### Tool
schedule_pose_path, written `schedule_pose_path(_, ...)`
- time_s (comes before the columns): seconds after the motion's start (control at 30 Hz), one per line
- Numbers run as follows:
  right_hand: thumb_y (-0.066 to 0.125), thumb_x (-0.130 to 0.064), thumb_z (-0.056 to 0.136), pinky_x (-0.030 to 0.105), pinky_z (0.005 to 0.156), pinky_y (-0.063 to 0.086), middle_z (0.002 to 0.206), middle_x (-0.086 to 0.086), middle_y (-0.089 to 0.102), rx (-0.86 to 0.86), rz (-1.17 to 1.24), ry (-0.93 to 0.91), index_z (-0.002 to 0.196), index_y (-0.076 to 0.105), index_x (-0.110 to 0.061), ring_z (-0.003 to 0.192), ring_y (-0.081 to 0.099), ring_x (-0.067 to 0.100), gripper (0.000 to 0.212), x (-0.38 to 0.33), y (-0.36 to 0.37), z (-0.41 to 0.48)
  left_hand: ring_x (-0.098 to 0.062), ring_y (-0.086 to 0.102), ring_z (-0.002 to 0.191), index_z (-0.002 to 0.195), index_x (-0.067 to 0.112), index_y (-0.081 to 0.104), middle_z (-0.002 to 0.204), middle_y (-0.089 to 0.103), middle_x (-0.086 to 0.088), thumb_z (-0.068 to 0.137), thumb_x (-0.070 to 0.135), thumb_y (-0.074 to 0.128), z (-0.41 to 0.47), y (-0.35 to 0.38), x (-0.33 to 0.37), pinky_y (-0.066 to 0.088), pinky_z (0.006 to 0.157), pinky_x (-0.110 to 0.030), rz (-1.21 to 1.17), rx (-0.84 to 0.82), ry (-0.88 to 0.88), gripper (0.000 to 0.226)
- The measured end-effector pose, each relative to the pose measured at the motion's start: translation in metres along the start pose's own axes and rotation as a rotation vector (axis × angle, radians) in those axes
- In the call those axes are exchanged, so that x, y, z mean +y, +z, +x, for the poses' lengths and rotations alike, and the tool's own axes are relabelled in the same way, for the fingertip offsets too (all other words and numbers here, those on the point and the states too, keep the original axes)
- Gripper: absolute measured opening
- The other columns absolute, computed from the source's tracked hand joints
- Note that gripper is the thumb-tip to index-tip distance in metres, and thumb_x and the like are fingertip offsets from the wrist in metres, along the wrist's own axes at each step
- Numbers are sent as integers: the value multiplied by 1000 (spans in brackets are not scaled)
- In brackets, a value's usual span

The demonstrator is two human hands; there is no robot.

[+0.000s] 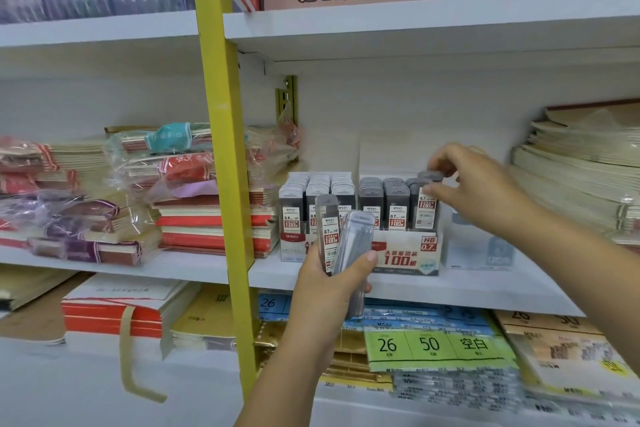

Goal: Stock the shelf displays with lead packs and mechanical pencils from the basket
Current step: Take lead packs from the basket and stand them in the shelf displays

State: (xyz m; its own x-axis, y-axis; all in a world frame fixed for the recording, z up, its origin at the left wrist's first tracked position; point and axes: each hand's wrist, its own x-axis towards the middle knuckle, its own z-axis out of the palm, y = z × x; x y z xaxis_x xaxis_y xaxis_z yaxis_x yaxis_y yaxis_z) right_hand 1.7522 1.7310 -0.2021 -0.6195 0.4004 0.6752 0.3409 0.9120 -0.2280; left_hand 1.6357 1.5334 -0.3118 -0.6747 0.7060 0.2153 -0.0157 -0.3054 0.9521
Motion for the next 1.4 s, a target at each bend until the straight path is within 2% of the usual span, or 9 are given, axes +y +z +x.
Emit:
schedule_pose_path(0.2, 65, -29, 88, 21, 88, 27, 103, -9, 45, 148, -65, 4, 106, 68, -25, 108, 38, 12, 18, -10, 11, -30, -2, 64, 58, 97, 47, 66, 72, 70, 8, 75, 38, 85, -6, 1, 2, 49, 52, -18, 40, -27, 7, 30)
schedule_pose_path(0.3, 61, -38, 85, 9, 72, 41, 88, -19, 62, 82, 337, 2, 92, 65, -40, 85, 55, 0, 9, -34, 12, -56, -4, 65, 60, 95, 48, 67, 72, 71, 7, 74, 37, 86, -8, 3, 3, 49, 52, -19, 65, -64, 13, 30)
schedule_pose_path(0.43, 73, -42, 77, 26, 64, 56, 84, -13, 70, -146, 684, 165, 93, 68, -36, 69, 66, 15, 18, -51, 23, -72, -6, 67, 63, 96, 52, 65, 76, 72, 6, 64, 46, 85, -13, 11, 4, 50, 53, -19, 103, -114, 18, 38)
schedule_pose_path(0.6, 76, -25, 81, 17, 40, 41, 68, -6, 71, -140, 853, 212, 89, 73, -31, 45, 59, 14, 10, -43, 21, -74, -7, 72, 75, 103, 54, 65, 96, 75, 9, 85, 49, 71, -20, 16, 3, 51, 57, -22, 80, -139, -29, 20)
schedule_pose_path(0.77, 75, -26, 71, 22, 43, 48, 79, 9, 73, -192, 1106, 279, 100, 68, -14, 54, 66, 22, 32, -35, 14, -77, -9, 71, 79, 105, 51, 67, 95, 75, 6, 84, 56, 65, -24, 18, 4, 51, 62, -27, 76, -149, -65, 22)
schedule_pose_path(0.87, 71, -23, 74, 24, 50, 52, 80, 11, 73, -236, 1119, 267, 104, 64, -10, 60, 67, 24, 34, -35, 8, -78, -8, 70, 82, 101, 52, 68, 102, 75, 4, 89, 55, 62, -25, 19, 4, 51, 70, -29, 96, -187, -57, 14)
schedule_pose_path(1.0, 67, -10, 86, 25, 57, 53, 80, 11, 71, -221, 1120, 250, 105, 64, -12, 65, 68, 25, 19, -34, 5, -79, -10, 66, 80, 110, 41, 68, 101, 76, 2, 76, 62, 69, -24, 18, 3, 50, 66, -25, 96, -230, -33, 40)
schedule_pose_path(1.2, 68, -22, 86, 24, 66, 54, 92, 8, 74, -209, 1080, 247, 101, 67, -20, 73, 69, 21, 15, -37, 8, -78, -10, 62, 74, 101, 40, 72, 97, 72, -9, 64, 56, 82, -21, 14, 0, 48, 61, -24, 41, -224, -25, 42)
schedule_pose_path(1.4, 58, -11, 93, 24, 69, 53, 100, -4, 75, -230, 1005, 314, 111, 62, -25, 80, 69, 18, 23, -30, 11, -76, -3, 66, 72, 113, 34, 67, 94, 76, 9, 71, 35, 87, -17, 8, -2, 49, 60, -19, 90, -92, -24, 46)
